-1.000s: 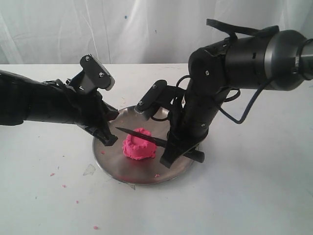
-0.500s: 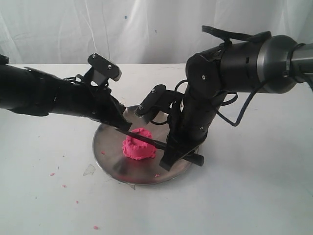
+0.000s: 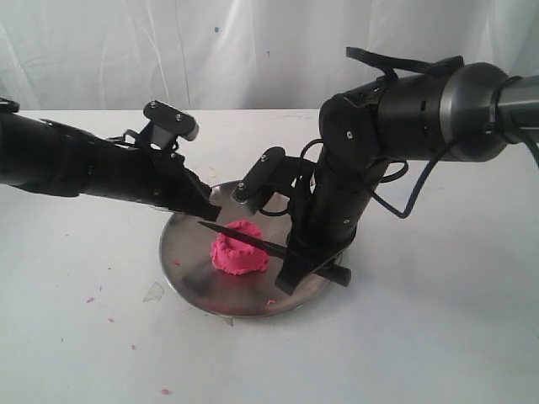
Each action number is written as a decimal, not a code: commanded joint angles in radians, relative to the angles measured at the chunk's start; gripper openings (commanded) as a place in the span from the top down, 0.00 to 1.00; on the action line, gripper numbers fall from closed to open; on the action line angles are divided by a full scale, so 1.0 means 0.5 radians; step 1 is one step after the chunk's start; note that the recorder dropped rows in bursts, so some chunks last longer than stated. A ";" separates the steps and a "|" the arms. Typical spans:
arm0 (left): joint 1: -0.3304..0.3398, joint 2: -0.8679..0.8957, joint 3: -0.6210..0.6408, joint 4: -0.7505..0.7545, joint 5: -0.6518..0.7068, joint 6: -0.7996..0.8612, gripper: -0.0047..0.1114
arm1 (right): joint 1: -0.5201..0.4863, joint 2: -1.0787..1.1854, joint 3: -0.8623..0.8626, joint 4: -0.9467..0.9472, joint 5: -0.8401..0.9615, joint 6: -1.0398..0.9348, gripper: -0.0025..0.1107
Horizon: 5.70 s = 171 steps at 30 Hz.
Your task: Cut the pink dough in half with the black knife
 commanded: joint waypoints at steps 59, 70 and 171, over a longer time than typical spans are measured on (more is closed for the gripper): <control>0.252 0.358 -0.184 0.505 0.843 -0.824 0.96 | -0.015 0.175 0.007 0.017 -0.070 -0.033 0.98; 0.252 0.426 -0.184 0.516 0.801 -0.815 0.96 | -0.015 0.179 0.007 0.017 -0.082 -0.042 0.98; 0.278 -0.386 -0.309 0.991 0.620 -1.060 0.96 | -0.312 -0.319 0.174 0.848 -0.561 0.405 0.98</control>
